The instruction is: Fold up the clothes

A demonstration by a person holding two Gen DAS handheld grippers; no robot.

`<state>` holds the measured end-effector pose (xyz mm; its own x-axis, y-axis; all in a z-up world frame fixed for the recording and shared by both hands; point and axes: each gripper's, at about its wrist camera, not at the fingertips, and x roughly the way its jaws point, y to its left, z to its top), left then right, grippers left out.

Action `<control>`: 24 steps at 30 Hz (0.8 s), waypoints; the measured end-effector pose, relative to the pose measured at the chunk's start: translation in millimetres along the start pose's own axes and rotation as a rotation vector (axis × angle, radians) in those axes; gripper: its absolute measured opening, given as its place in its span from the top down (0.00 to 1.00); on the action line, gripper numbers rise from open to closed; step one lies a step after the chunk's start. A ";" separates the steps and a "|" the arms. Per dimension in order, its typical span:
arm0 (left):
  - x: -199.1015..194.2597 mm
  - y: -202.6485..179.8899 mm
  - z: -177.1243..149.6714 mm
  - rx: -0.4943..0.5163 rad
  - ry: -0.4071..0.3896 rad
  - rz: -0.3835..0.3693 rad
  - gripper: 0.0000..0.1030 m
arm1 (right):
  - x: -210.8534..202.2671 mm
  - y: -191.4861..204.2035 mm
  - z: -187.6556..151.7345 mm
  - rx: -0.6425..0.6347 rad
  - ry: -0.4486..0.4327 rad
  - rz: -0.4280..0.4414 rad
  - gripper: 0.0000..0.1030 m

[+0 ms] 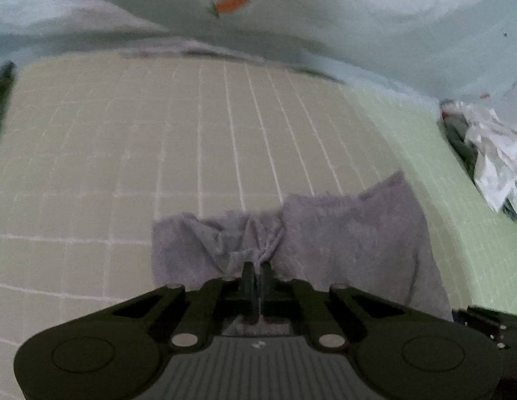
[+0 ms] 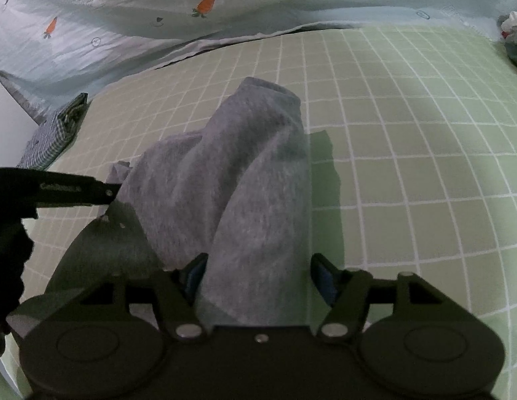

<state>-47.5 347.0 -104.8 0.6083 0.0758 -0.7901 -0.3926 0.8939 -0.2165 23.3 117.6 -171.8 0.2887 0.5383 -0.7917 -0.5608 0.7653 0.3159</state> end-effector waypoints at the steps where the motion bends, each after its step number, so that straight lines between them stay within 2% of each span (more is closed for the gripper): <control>1: -11.9 0.1 2.9 -0.015 -0.036 0.020 0.98 | -0.1 -0.5 0.3 0.002 0.000 0.002 0.35; 4: -48.7 13.4 14.8 -0.092 -0.143 0.038 0.98 | -0.5 -2.0 1.3 0.008 0.000 0.009 0.35; 6: -55.5 25.7 18.2 -0.141 -0.168 0.037 0.96 | -2.8 -1.7 2.4 0.028 -0.010 0.035 0.34; 7: -49.3 29.9 16.6 -0.152 -0.170 0.071 0.94 | -4.2 -0.2 3.2 0.035 -0.015 0.043 0.32; 9: -33.5 39.4 8.3 -0.173 -0.140 0.208 0.91 | -6.5 5.6 5.0 0.012 -0.020 0.020 0.30; 10: -29.7 44.7 5.0 -0.195 -0.108 0.224 0.88 | -8.3 8.6 6.0 -0.010 -0.022 0.001 0.29; 11: -30.7 50.2 1.3 -0.229 -0.090 0.194 0.84 | -10.8 10.6 6.8 -0.026 -0.026 -0.011 0.29; 13: -36.5 55.2 -9.0 -0.291 -0.080 0.109 0.65 | -17.6 10.6 6.9 -0.032 -0.036 -0.010 0.29; 15: -41.1 48.9 -23.1 -0.297 -0.053 0.046 0.55 | -21.0 6.3 4.7 -0.009 -0.029 0.010 0.29; 17: -41.6 38.3 -37.1 -0.261 -0.010 0.034 0.53 | -23.2 1.5 1.8 0.018 -0.016 0.035 0.30; 20: -41.9 23.9 -64.4 -0.219 0.051 0.055 0.50 | -24.5 -5.9 -5.2 0.087 0.006 0.075 0.30; 24: -52.0 23.8 -90.3 -0.262 0.071 -0.002 0.49 | -31.5 -15.6 -20.9 0.155 0.028 0.144 0.31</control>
<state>-150.7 324.4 -120.6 0.5630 0.0352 -0.8257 -0.5625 0.7483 -0.3517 6.8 81.3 -162.7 0.1917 0.6376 -0.7461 -0.4676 0.7277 0.5018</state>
